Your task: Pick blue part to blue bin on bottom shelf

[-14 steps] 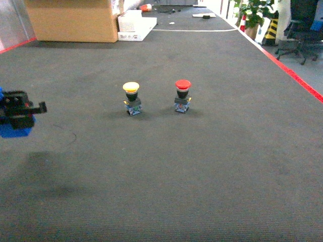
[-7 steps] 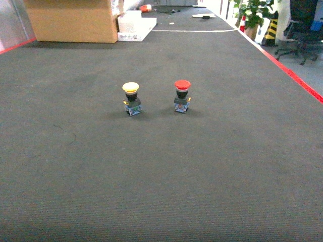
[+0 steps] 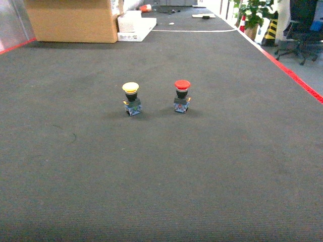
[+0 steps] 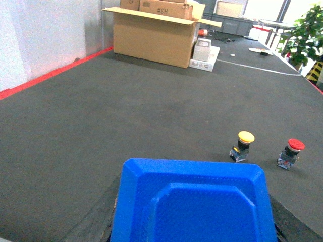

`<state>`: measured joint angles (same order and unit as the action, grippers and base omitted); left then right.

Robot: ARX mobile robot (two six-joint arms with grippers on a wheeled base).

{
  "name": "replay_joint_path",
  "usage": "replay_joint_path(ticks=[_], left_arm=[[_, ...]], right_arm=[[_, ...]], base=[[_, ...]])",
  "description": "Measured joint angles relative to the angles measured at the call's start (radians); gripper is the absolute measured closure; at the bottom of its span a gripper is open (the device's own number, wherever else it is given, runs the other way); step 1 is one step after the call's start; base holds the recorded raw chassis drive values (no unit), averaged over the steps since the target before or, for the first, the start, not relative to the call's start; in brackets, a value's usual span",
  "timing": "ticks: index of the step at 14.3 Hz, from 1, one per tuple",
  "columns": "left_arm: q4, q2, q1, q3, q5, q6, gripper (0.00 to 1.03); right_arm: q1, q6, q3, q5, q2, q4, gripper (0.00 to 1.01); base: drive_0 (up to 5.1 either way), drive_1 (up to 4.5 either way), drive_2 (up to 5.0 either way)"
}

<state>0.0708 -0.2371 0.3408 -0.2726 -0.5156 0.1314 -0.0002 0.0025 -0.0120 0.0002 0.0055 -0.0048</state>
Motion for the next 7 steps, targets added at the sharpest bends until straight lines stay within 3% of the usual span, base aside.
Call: replay_joint_path(ticks=[7], left_arm=[[-0.004,0.002,0.001,0.0,0.0,0.0,0.59]], right_arm=[[0.0,0.0,0.0,0.0,0.0,0.0,0.03]], base=[[0.0,-4.12,4.2]])
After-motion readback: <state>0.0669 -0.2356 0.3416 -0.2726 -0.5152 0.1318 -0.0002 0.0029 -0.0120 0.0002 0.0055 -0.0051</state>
